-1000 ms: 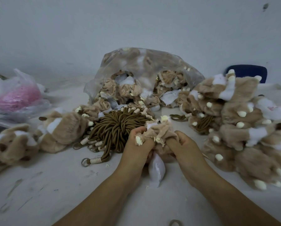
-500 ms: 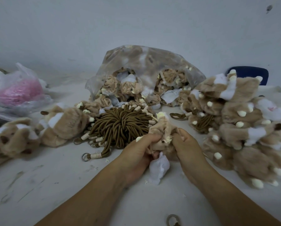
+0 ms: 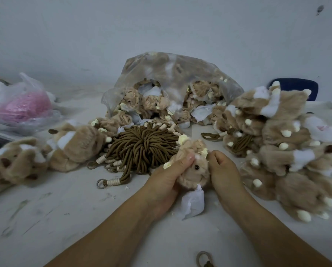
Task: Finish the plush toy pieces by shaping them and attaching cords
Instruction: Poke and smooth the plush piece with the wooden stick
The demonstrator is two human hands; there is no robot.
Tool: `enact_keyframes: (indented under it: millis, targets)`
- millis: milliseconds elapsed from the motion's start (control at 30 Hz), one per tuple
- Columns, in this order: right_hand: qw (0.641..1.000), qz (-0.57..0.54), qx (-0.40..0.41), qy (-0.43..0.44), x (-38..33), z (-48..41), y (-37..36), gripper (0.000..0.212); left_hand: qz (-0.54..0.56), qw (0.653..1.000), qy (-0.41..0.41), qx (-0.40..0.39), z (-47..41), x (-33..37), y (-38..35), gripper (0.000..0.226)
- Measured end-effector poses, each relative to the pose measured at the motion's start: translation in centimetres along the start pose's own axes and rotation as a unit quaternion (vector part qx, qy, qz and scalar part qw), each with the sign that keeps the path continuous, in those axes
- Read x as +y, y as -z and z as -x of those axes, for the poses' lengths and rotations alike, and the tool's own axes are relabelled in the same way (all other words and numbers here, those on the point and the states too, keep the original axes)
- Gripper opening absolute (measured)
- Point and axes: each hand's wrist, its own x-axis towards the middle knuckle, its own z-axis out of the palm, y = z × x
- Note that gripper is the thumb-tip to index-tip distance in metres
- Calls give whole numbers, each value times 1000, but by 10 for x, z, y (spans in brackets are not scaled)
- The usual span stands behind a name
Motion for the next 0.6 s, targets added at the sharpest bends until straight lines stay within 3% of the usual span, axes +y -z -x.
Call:
enact_keyframes:
  millis: [200, 400, 600]
  targets:
    - [993, -108, -5, -46, 0, -4, 0, 23, -35, 994, -42, 95, -7, -1, 7, 48]
    - [995, 86, -3, 43, 5, -3, 0, 35, 13, 998, -43, 48, -8, 0, 7, 48]
    - [990, 102, -29, 90, -1, 0, -4, 23, 33, 999, 1, -5, -5, 9, 9, 47]
